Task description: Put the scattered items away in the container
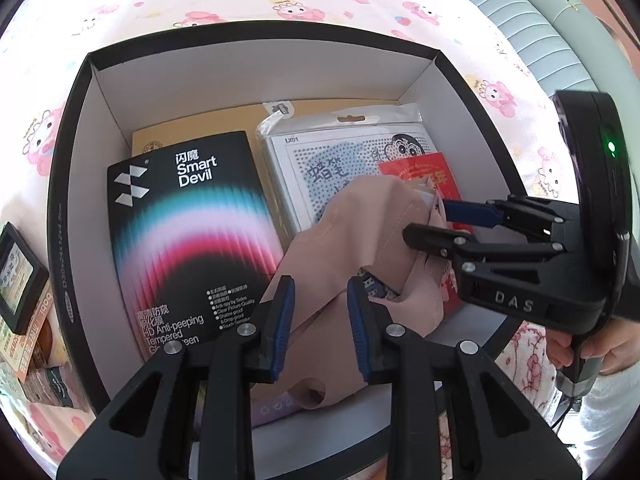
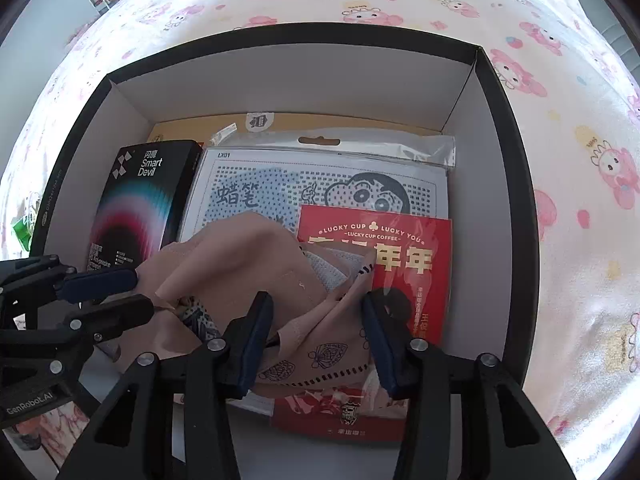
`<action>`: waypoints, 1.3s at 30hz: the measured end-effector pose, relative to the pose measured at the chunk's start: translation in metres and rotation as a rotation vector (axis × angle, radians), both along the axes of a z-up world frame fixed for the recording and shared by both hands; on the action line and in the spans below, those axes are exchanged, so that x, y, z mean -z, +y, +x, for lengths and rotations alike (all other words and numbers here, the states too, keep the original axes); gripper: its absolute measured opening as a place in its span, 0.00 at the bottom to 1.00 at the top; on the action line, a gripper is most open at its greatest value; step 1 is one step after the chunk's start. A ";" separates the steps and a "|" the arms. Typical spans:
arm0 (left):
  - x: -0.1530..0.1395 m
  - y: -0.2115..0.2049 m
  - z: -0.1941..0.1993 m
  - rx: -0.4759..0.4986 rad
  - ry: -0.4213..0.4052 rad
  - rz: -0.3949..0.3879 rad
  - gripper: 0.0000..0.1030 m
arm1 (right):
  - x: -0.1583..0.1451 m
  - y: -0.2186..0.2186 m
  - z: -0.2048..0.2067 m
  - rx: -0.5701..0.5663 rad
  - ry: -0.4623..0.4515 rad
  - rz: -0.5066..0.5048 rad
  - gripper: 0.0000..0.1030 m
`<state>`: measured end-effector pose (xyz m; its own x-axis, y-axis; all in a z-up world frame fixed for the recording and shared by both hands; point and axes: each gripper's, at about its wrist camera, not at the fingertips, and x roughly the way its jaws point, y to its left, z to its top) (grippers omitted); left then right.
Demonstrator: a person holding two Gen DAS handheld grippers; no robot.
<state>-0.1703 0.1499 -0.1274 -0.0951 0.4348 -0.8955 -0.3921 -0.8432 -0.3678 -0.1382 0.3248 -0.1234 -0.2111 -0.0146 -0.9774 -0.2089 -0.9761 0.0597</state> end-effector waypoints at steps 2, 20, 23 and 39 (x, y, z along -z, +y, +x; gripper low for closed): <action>0.000 0.004 -0.004 -0.008 0.004 -0.002 0.26 | -0.003 0.000 0.006 -0.005 -0.005 -0.018 0.33; -0.008 0.042 -0.037 -0.021 0.073 0.044 0.25 | -0.057 0.020 0.030 0.058 0.163 -0.040 0.22; 0.004 0.041 -0.037 -0.025 0.043 -0.014 0.25 | -0.041 0.012 0.011 0.017 0.125 -0.082 0.22; -0.025 0.045 -0.045 0.010 0.026 0.136 0.25 | -0.057 0.021 0.023 0.018 0.099 -0.101 0.21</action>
